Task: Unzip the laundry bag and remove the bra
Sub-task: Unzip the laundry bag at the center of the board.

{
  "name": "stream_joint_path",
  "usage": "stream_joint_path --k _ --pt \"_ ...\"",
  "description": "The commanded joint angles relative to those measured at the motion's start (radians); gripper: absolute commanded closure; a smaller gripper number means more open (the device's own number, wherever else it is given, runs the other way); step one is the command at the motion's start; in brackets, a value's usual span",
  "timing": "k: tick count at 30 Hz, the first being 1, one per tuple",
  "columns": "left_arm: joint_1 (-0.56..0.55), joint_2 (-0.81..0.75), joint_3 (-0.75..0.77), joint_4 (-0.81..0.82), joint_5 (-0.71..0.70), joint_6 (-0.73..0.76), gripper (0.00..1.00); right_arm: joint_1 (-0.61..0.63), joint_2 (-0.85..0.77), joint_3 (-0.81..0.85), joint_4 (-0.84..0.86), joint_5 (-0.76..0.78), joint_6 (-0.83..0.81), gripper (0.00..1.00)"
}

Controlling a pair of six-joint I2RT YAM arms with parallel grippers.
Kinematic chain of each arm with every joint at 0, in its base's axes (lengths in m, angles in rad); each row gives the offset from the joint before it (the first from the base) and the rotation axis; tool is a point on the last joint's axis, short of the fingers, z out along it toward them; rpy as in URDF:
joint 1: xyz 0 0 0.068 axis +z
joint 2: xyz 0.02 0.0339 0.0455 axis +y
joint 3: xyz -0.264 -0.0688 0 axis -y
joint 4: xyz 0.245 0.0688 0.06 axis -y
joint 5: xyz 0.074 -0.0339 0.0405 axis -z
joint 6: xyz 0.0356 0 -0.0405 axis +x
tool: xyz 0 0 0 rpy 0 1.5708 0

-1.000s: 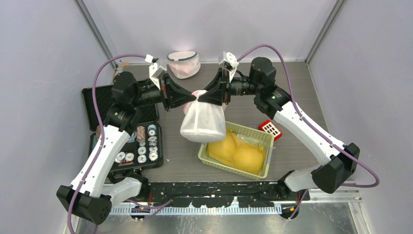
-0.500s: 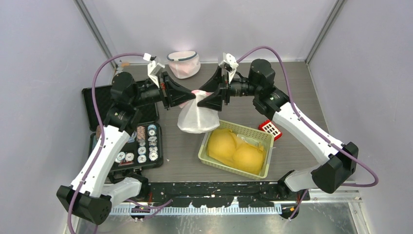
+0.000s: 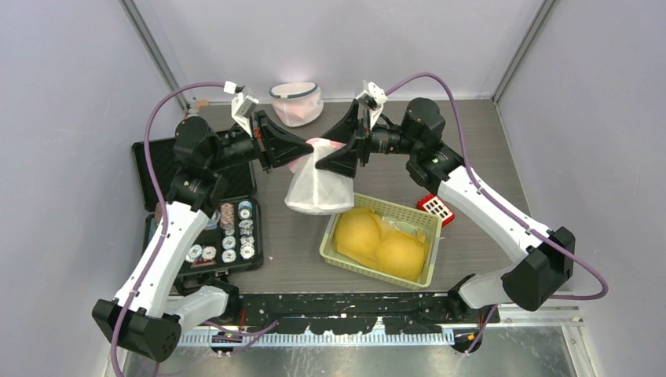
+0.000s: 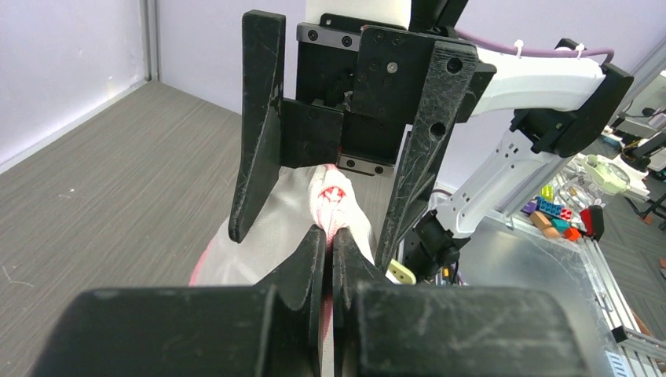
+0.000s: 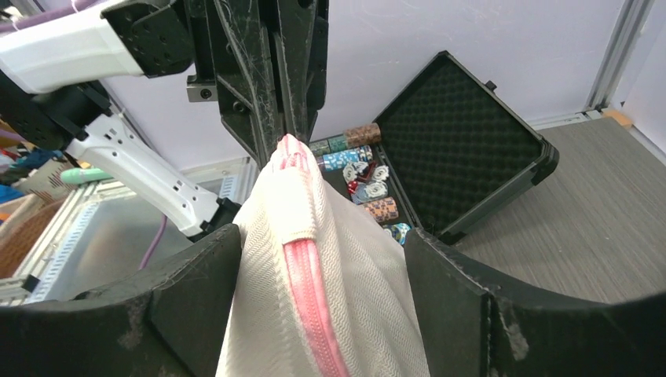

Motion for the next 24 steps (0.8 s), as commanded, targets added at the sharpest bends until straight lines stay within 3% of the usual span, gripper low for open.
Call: stream_joint_path --k 1,7,10,13,16,18,24 --pt "0.011 0.000 0.025 0.115 -0.017 -0.051 1.00 -0.002 0.006 -0.015 0.138 -0.004 0.132 0.22" --pt "0.016 0.010 0.039 0.132 -0.023 -0.082 1.00 -0.002 0.045 -0.028 0.266 -0.007 0.257 0.37" --pt "0.016 0.010 0.040 0.128 -0.024 -0.084 1.00 -0.002 0.065 -0.018 0.285 -0.009 0.270 0.55" --pt "0.018 0.007 0.038 0.105 -0.022 -0.062 1.00 -0.001 0.071 0.000 0.281 -0.027 0.266 0.80" --pt "0.037 0.000 0.045 0.029 -0.035 -0.014 1.00 -0.002 0.054 0.008 0.217 -0.046 0.186 0.98" --pt "0.060 0.002 0.056 -0.034 -0.040 0.009 0.96 -0.002 0.036 0.011 0.142 -0.046 0.102 0.99" --pt "0.084 -0.005 0.133 -0.352 0.008 0.206 0.62 0.000 -0.009 0.059 -0.178 -0.008 -0.277 0.99"
